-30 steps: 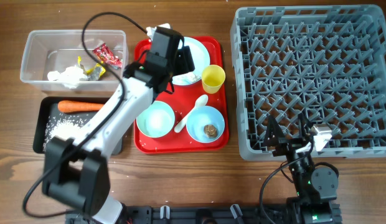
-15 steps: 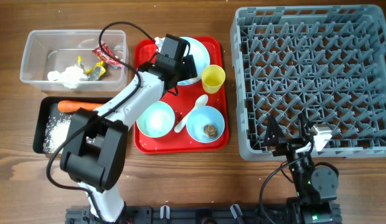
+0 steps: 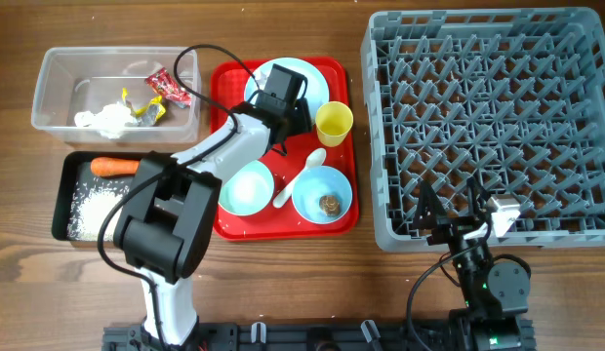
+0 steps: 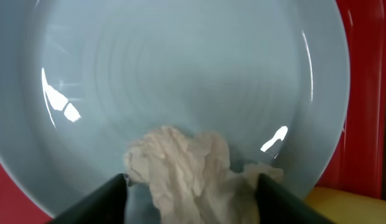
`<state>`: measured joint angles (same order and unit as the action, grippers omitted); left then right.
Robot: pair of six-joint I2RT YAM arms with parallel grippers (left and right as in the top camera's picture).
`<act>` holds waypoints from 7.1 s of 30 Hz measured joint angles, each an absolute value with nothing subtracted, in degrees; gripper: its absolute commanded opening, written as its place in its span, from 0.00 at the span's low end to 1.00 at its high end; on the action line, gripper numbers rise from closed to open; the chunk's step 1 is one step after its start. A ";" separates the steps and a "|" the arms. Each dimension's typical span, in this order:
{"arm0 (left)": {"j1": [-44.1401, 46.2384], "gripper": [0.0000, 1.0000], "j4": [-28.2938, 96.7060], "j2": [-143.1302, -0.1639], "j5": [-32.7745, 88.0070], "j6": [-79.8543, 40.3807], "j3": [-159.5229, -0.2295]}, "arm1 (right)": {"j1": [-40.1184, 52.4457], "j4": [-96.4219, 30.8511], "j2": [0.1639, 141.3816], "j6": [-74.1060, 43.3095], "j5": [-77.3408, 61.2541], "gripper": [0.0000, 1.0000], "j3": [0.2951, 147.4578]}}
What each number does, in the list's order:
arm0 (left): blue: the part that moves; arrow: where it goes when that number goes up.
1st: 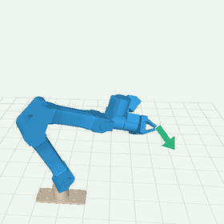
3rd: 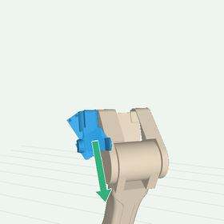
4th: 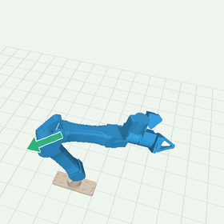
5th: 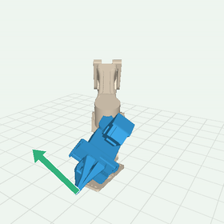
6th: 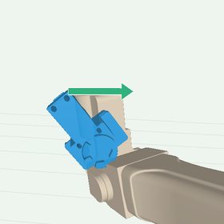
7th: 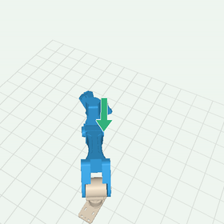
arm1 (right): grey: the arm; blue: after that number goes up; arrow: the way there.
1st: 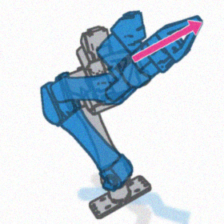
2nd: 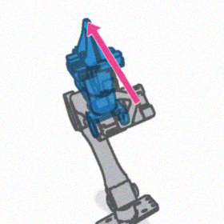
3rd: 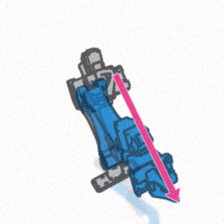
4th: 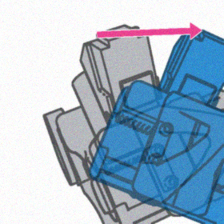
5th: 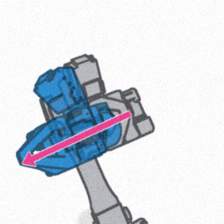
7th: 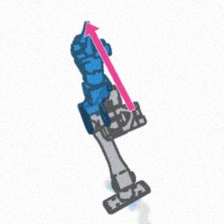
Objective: Sort waste into correct bins and load items into the dishwasher rack
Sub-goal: 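Close the left gripper on the tissue and lift it, then carry the tissue left into the clear bin and release it, then move the left gripper right over the blue bowl, then lower the left gripper into the blue bowl around the brown mushroom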
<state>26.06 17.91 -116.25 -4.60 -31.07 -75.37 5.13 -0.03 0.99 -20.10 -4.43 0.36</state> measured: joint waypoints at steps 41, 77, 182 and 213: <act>-9.28 0.04 26.87 -97.54 -12.29 -28.27 -80.34 | 5.13 -0.03 0.99 -20.10 -4.43 1.00 0.36; 0.82 0.54 26.55 -95.33 -9.61 -24.21 -80.60 | 5.13 -0.03 0.99 -20.10 -4.43 1.00 0.36; 40.47 0.62 50.52 -112.09 -3.29 -20.75 -78.39 | 5.13 -0.03 0.99 -20.10 -4.43 1.00 0.36; 40.47 0.77 54.98 -110.67 -0.36 -20.16 -78.61 | 5.13 -0.03 0.99 -20.10 -4.43 1.00 0.36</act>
<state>40.47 54.98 -110.67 -0.36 -20.16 -78.61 5.13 -0.03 0.99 -20.10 -4.43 0.36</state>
